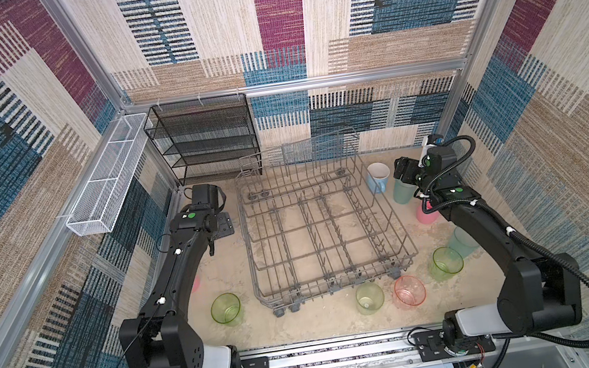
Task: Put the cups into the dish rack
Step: 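Lower the left gripper onto the pink cup while the right gripper moves over the rack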
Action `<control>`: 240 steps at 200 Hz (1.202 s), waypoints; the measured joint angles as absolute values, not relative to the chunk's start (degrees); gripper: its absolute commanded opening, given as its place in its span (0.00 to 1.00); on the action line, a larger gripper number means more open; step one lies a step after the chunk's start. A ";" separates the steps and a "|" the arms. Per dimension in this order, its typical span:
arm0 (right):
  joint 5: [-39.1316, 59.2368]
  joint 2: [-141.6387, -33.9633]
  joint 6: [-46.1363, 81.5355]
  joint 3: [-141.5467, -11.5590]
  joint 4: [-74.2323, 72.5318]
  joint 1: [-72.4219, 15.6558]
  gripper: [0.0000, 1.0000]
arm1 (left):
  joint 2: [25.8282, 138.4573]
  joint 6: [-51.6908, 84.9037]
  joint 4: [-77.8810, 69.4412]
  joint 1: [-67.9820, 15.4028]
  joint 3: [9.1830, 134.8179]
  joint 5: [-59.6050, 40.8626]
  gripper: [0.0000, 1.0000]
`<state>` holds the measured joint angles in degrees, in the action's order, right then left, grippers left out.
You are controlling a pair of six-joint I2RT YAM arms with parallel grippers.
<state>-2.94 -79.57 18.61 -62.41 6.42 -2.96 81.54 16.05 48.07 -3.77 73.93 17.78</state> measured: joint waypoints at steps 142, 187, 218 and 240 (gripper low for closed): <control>0.32 -70.98 11.94 -58.85 1.39 -16.40 0.87 | 80.38 25.19 58.35 6.35 69.43 16.14 0.76; 4.99 -70.08 11.40 -55.31 -2.63 -21.30 0.86 | 81.73 25.19 57.39 8.54 69.28 16.73 0.73; 6.11 -69.97 8.71 -53.80 -4.43 -25.69 0.86 | 81.89 24.21 56.18 10.41 68.47 17.85 0.70; 6.81 -70.11 6.87 -53.12 -4.86 -27.62 0.86 | 81.84 23.46 54.83 11.22 67.96 17.87 0.67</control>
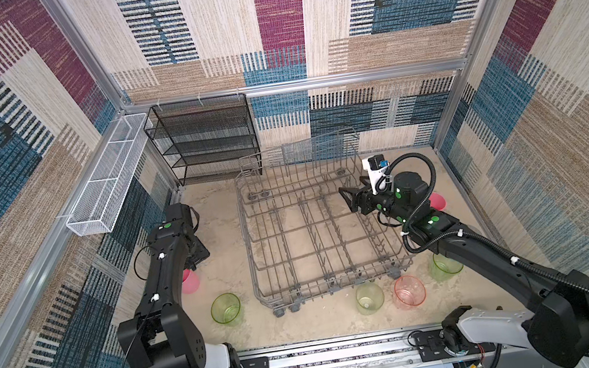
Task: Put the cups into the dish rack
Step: 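Lower the left gripper onto the pink cup while the right gripper moves over the rack, then close the left gripper on the pink cup rim and lift it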
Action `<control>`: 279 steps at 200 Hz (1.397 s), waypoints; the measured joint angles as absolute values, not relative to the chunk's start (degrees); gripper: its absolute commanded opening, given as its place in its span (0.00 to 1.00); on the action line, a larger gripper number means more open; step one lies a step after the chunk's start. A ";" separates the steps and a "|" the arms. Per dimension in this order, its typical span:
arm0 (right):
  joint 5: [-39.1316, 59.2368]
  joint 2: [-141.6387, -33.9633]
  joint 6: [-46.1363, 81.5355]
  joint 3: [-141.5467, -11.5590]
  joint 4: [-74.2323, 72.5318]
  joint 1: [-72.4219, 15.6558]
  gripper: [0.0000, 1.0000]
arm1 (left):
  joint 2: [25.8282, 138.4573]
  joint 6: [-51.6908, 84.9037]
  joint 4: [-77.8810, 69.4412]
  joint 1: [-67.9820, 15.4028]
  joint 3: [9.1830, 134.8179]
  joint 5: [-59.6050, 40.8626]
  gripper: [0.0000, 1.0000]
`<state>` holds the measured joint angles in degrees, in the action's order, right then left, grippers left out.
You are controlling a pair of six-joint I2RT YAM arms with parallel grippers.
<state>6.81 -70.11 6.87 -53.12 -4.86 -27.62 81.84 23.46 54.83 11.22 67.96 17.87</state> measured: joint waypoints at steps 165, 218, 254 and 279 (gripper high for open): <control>10.48 -70.98 2.90 -50.76 -8.32 -31.27 0.87 | 86.17 22.35 48.47 12.64 64.27 16.12 0.49; 10.52 -70.98 2.74 -50.09 -8.82 -31.27 0.87 | 86.74 22.33 45.71 14.04 62.24 14.87 0.36; 10.52 -70.98 2.74 -49.95 -9.15 -31.27 0.88 | 87.66 22.13 44.27 14.11 62.02 14.66 0.25; 10.50 -70.98 2.74 -49.98 -9.15 -31.27 0.88 | 87.96 22.13 43.86 14.11 62.02 14.61 0.17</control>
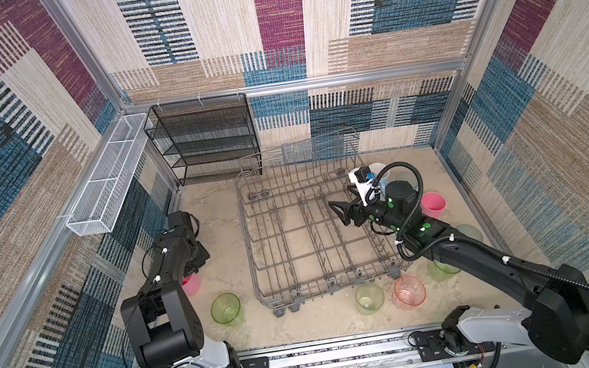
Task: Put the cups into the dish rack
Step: 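Close the left gripper on the pink cup rim and lift it, then carry the pink cup over the rack toward the waiting right gripper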
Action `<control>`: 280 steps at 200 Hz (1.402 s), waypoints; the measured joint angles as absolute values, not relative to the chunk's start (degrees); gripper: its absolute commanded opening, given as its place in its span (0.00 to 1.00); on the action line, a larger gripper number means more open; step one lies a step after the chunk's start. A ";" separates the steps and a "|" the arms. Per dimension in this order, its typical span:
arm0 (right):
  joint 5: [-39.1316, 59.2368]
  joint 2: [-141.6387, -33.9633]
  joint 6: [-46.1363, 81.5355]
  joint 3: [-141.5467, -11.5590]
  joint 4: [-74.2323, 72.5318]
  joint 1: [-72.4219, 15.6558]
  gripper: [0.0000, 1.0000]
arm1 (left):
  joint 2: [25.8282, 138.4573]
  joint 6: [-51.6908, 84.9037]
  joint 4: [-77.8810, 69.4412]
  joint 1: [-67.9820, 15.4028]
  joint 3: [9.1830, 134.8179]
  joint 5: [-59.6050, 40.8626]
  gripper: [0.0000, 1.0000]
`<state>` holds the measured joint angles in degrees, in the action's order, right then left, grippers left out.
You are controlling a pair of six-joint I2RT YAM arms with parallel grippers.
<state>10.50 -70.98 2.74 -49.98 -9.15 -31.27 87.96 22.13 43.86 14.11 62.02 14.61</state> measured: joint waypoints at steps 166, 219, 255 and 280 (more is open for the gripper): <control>7.75 -73.80 2.52 -52.69 -9.19 -31.27 0.89 | 84.97 21.04 43.57 6.87 63.53 13.19 0.04; 7.27 -74.83 3.42 -54.22 -9.17 -31.27 0.89 | 83.33 20.16 43.97 0.64 68.23 14.85 0.03; 5.98 -75.42 5.23 -54.94 -9.10 -31.31 0.89 | 81.67 19.38 44.01 -2.55 72.16 16.19 0.03; 5.39 -75.42 6.52 -55.02 -9.10 -31.33 0.89 | 79.96 18.90 44.40 -4.54 75.29 16.34 0.03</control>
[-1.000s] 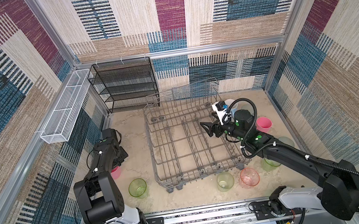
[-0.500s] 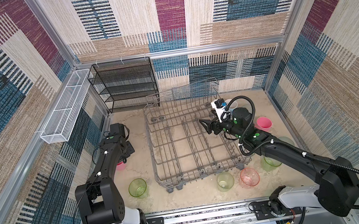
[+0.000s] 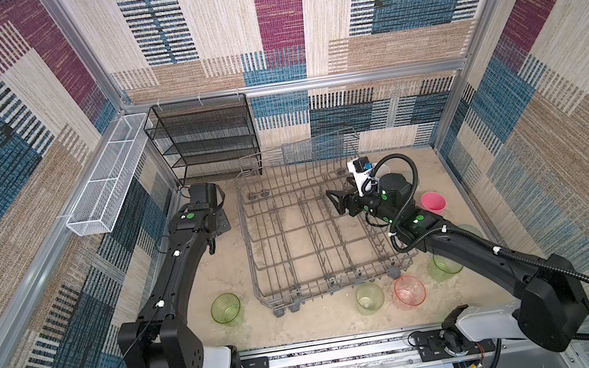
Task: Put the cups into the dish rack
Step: 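Carry the pink cup over the rack toward the waiting right gripper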
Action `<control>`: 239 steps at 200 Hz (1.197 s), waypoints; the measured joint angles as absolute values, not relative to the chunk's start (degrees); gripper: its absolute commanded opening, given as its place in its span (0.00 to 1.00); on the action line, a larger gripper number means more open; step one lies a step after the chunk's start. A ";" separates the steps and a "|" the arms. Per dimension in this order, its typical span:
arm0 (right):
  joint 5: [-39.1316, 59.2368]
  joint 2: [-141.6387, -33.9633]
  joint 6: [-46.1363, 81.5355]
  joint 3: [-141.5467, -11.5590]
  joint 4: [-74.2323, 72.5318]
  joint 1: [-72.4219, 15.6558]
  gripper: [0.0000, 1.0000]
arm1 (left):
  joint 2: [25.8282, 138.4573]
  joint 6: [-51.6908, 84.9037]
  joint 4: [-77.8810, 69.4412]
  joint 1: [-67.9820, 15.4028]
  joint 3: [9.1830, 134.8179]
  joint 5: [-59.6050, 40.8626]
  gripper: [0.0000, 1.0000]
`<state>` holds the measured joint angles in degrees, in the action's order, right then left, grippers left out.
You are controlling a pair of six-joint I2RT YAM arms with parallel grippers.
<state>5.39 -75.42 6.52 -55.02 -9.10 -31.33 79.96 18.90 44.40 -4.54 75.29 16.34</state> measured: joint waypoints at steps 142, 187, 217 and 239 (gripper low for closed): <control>1.04 -77.80 18.83 -60.58 -7.77 -31.31 0.91 | 73.91 19.75 35.05 -12.80 85.30 -0.64 0.01; 3.11 -82.24 24.40 -65.73 -6.42 -31.31 0.91 | 73.93 24.14 24.93 -13.02 80.38 -12.01 0.01; 5.67 -85.54 27.81 -69.36 -5.61 -31.31 0.92 | 74.63 27.75 17.19 -13.02 77.21 -18.85 0.01; 6.96 -87.85 31.27 -71.96 -5.21 -31.14 0.92 | 75.44 30.46 11.35 -12.97 74.39 -23.24 0.02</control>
<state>6.96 -87.85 31.27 -71.96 -5.21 -31.14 75.44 30.46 11.35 -12.97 74.39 -23.24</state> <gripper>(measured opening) 0.918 0.084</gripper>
